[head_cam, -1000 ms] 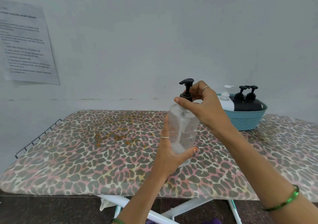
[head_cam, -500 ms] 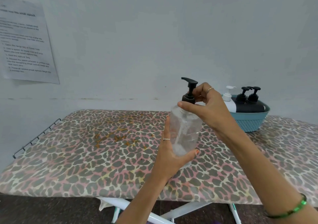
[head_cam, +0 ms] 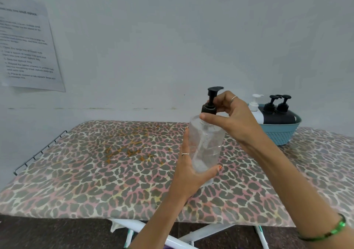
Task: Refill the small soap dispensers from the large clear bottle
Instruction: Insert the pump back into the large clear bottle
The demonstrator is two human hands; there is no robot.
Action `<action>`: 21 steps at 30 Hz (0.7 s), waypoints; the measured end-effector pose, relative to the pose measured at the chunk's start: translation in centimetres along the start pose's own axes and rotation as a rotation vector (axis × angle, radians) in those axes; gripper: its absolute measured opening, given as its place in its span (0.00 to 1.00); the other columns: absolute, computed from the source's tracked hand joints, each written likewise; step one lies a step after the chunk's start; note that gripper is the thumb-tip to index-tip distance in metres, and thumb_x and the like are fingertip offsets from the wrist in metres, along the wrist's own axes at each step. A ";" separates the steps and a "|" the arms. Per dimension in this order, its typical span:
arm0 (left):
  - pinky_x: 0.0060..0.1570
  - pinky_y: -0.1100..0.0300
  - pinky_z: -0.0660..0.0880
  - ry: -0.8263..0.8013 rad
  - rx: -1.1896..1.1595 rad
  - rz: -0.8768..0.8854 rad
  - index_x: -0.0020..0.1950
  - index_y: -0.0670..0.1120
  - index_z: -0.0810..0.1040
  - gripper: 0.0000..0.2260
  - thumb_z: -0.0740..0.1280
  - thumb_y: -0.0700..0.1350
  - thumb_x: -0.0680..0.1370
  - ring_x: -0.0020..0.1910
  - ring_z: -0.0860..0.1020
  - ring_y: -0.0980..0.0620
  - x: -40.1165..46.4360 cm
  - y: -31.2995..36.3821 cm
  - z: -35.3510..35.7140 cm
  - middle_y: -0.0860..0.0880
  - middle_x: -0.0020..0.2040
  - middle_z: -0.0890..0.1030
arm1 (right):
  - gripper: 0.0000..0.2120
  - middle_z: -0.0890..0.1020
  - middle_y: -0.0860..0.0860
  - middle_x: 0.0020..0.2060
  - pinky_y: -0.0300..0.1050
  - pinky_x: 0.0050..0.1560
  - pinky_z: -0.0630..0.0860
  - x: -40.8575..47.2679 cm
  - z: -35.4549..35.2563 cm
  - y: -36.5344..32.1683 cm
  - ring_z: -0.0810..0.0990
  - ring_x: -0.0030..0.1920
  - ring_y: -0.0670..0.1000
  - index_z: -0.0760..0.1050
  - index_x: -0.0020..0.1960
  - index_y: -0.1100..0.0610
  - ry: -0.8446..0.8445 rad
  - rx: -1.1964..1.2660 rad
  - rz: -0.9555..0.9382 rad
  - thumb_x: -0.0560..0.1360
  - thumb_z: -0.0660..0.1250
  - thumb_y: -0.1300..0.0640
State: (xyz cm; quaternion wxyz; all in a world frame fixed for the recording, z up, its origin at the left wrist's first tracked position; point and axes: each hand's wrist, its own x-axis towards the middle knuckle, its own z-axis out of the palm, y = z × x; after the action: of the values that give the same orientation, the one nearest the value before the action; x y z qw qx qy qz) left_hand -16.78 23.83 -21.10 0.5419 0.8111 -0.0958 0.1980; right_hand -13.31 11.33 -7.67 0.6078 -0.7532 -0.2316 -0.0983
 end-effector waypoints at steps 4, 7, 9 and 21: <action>0.71 0.65 0.55 -0.004 -0.009 0.003 0.70 0.72 0.39 0.50 0.75 0.60 0.65 0.73 0.53 0.66 0.0 0.1 0.0 0.69 0.72 0.49 | 0.19 0.79 0.46 0.49 0.28 0.47 0.72 0.3 0.4 -0.1 0.78 0.49 0.43 0.72 0.54 0.52 -0.004 -0.076 0.021 0.68 0.76 0.57; 0.72 0.60 0.56 0.000 -0.009 -0.006 0.69 0.73 0.38 0.50 0.75 0.60 0.65 0.73 0.54 0.65 0.1 0.2 -0.1 0.65 0.74 0.51 | 0.18 0.81 0.47 0.56 0.42 0.61 0.75 0.3 -0.7 -0.1 0.79 0.58 0.44 0.74 0.60 0.52 -0.186 0.072 0.048 0.73 0.71 0.63; 0.72 0.60 0.57 0.001 -0.002 -0.009 0.69 0.73 0.38 0.50 0.76 0.59 0.65 0.73 0.55 0.64 0.1 0.3 -0.1 0.64 0.75 0.52 | 0.18 0.83 0.52 0.55 0.43 0.63 0.75 0.1 -1.1 -0.1 0.81 0.58 0.48 0.76 0.61 0.56 -0.239 0.193 0.081 0.73 0.68 0.69; 0.72 0.61 0.56 -0.002 -0.014 0.003 0.71 0.72 0.39 0.50 0.76 0.59 0.65 0.73 0.54 0.66 0.2 0.1 0.0 0.64 0.75 0.52 | 0.16 0.80 0.45 0.47 0.36 0.47 0.75 0.0 0.6 -0.6 0.79 0.48 0.43 0.71 0.49 0.52 0.013 -0.131 0.049 0.68 0.76 0.56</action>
State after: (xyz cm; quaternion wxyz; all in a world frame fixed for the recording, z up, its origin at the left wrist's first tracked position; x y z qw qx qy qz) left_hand -16.64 23.77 -20.97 0.5470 0.8074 -0.0990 0.1975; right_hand -13.70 11.97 -7.30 0.5607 -0.7963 -0.2022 -0.1032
